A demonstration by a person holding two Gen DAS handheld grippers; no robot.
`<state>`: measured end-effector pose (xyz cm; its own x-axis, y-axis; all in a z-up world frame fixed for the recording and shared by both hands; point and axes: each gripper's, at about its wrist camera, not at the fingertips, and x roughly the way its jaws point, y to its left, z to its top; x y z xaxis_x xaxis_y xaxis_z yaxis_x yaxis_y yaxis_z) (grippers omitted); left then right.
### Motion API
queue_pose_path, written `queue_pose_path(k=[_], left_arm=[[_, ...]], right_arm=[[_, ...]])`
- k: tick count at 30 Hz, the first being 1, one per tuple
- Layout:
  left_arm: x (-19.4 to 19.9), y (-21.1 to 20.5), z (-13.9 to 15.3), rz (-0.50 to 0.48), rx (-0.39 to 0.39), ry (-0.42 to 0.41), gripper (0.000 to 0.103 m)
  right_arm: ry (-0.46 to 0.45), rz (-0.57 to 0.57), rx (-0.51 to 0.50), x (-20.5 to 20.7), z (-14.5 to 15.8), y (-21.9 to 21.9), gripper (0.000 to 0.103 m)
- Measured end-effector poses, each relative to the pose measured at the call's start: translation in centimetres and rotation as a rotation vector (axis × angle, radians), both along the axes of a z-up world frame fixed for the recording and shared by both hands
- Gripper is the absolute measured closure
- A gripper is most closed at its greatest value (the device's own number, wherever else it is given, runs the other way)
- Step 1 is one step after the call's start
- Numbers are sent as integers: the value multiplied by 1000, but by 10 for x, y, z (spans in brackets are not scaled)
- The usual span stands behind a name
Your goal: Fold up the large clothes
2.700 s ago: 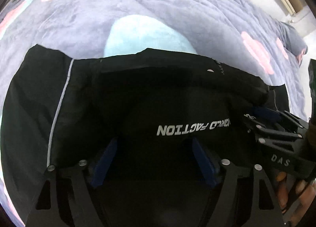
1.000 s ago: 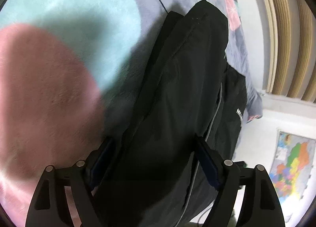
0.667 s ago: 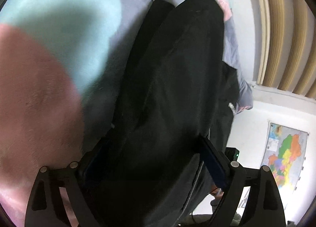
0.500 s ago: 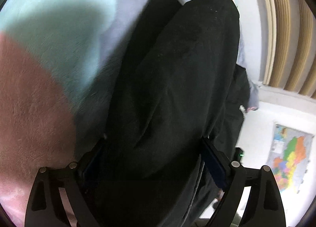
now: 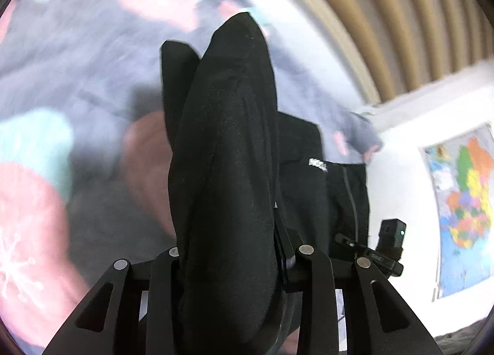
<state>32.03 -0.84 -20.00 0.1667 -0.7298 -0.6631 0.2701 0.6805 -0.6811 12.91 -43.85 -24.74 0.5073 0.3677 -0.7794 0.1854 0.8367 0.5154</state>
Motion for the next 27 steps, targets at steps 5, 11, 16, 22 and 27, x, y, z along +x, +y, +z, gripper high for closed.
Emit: queue_pose_path(k=[5, 11, 16, 22, 27], left_arm=[[-25, -49, 59, -81, -62, -117, 68], [-29, -107, 87, -181, -125, -182, 68], [-17, -182, 59, -250, -115, -133, 68], [1, -249, -17, -291, 13, -20, 68], [16, -240, -94, -209, 177, 151, 52]], right_arm=[[-81, -19, -67, -36, 58, -35, 67], [-121, -95, -154, -76, 110, -110, 67], [-60, -190, -205, -91, 102, -176, 67], [87, -332, -150, -82, 24, -221, 65], [219, -555, 43, -111, -43, -269, 34]])
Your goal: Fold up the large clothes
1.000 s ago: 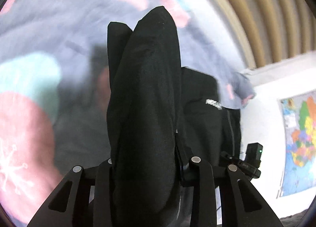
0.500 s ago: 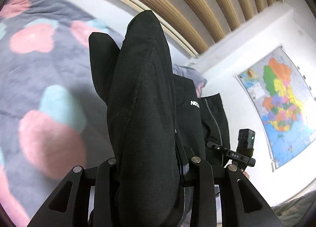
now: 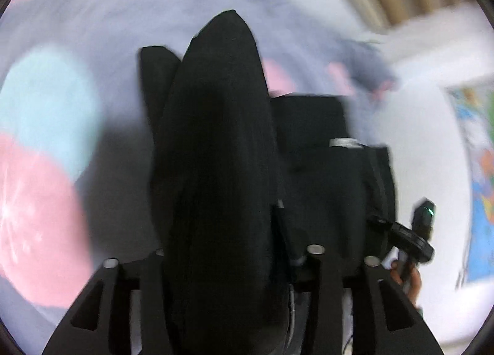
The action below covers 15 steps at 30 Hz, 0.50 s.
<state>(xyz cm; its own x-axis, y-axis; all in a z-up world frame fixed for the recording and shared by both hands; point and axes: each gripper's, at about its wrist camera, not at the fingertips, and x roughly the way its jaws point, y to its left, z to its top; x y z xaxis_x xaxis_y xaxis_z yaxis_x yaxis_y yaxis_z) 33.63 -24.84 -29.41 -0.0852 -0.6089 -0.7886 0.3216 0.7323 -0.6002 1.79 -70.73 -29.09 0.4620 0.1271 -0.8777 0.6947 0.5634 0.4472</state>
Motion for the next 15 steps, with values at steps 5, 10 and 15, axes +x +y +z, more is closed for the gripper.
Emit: queue_pose_path(k=[5, 10, 15], left_arm=[[12, 77, -44, 135, 21, 153, 44], [-2, 131, -28, 163, 27, 118, 36], [-27, 135, 12, 99, 167, -53, 36]], right_arm=[[-54, -155, 133, -49, -16, -25, 30], [-25, -144, 69, -54, 13, -9, 30], [-8, -125, -34, -72, 44, 13, 30]])
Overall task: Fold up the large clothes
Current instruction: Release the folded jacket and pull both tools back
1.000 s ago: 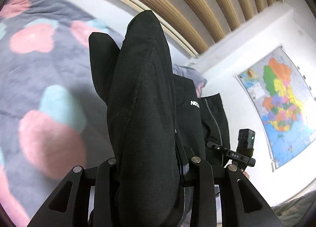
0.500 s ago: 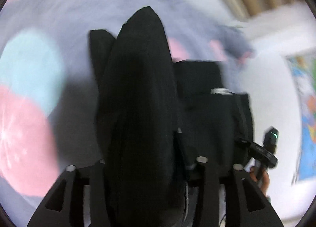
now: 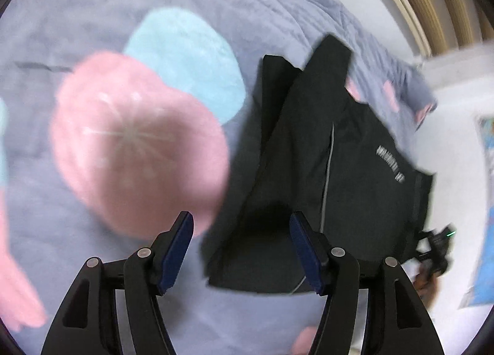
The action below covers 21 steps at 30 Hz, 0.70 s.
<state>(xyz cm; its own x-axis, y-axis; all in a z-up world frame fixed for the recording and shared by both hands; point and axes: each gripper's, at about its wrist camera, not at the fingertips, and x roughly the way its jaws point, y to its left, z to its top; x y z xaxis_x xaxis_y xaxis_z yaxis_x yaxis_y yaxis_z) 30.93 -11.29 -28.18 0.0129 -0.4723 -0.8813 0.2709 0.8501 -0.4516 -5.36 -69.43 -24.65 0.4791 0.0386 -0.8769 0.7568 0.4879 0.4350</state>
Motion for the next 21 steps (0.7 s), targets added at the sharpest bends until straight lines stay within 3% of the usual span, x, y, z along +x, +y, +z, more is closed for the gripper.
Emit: queue_pose_path(k=[3, 7, 9, 11, 15, 18, 21], left_arm=[[-17, -12, 27, -67, 76, -115, 37], [-52, -23, 71, -146, 119, -267, 37], [-66, -30, 89, -170, 114, -310, 36], [-79, -38, 110, -179, 79, -337, 36], [-105, -51, 152, -177, 15, -408, 36], [-132, -64, 179, -182, -9, -488, 36], [-161, -71, 204, -154, 2, -606, 36]], right_arm=[[27, 31, -102, -2, 28, 26, 30], [174, -4, -383, -19, 73, 49, 30], [171, -40, -467, -40, 105, 52, 30], [134, -50, -498, -55, 131, 59, 29], [56, -25, -504, -72, 168, 97, 17], [6, 51, -470, -65, 170, 136, 17], [21, 144, -491, -50, 171, 182, 17]])
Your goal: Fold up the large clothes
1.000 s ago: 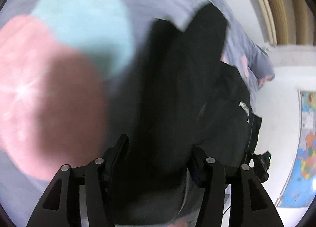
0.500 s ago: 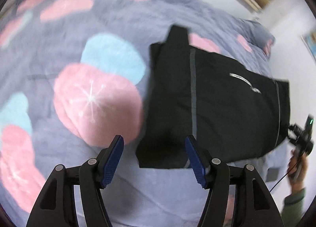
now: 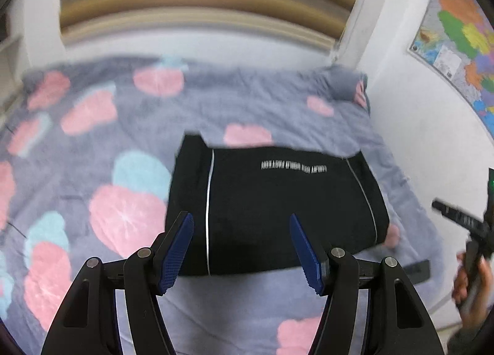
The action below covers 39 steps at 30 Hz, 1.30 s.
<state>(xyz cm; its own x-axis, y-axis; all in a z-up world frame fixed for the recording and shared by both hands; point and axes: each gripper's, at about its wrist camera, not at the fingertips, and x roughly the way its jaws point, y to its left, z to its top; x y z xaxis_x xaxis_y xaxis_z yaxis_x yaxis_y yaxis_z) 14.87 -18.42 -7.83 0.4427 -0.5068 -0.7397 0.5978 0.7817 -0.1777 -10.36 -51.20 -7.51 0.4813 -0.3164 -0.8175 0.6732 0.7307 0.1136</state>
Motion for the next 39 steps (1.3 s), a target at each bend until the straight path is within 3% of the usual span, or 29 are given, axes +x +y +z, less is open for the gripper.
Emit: queue_pose_path(k=[3, 8, 11, 14, 19, 25, 31, 39], left_arm=[[-27, -9, 19, 0, 18, -56, 36], [-71, -21, 44, -7, 112, -128, 36], [-95, -21, 58, -2, 108, -155, 34], [-113, -19, 71, 15, 86, -153, 25], [-134, -20, 80, 44, 86, -144, 25], [-149, -25, 74, 36, 76, -106, 25], [-165, -34, 67, 11, 131, -118, 25], [-171, -38, 55, 2, 157, -86, 25]], right_arm=[[33, 78, -46, 12, 11, 44, 17], [26, 111, -118, 9, 42, 88, 17], [9, 120, -159, 5, 61, 106, 12], [4, 118, -185, 0, 76, 120, 10], [35, 137, -244, -12, 88, 137, 9], [43, 133, -214, -27, 82, 136, 9], [59, 119, -145, -35, 65, 128, 9], [69, 122, -140, -42, 57, 125, 9]])
